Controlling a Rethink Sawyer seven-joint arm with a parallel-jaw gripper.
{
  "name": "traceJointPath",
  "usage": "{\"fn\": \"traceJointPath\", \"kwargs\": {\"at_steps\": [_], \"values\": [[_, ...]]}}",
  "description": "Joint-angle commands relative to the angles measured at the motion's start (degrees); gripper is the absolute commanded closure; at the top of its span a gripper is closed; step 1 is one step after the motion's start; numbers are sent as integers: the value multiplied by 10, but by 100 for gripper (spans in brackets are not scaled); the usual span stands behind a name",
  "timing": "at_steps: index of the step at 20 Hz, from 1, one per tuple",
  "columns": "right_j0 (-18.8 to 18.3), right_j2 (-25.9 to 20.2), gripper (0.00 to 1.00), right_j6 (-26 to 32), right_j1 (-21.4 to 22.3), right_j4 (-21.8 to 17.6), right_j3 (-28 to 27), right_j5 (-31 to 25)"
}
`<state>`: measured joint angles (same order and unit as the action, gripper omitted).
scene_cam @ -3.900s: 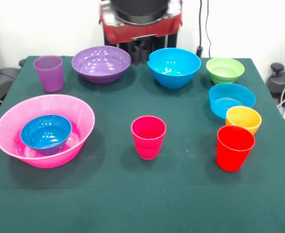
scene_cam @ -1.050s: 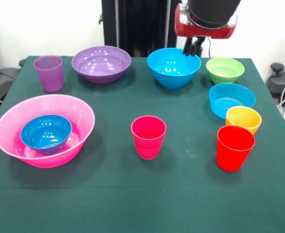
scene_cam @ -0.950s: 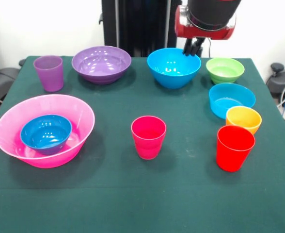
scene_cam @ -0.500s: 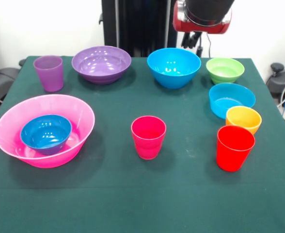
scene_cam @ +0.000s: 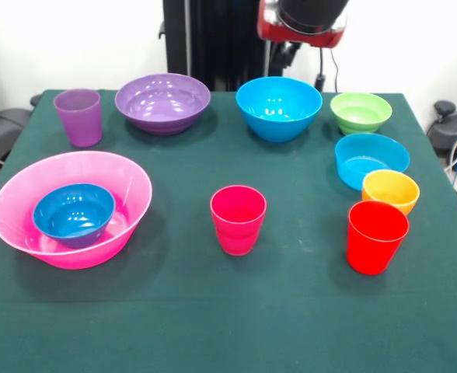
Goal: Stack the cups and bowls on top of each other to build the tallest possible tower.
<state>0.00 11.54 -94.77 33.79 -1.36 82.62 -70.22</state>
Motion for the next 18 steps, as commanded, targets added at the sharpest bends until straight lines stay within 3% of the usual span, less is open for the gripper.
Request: {"fn": "traceJointPath", "kwargs": {"at_steps": [1, 10, 18], "values": [[31, 38, 100, -130, -39, -87, 33, 75], [6, 38, 100, -91, -56, -112, 61, 175], [24, 76, 100, -152, -106, -119, 77, 265]]}}
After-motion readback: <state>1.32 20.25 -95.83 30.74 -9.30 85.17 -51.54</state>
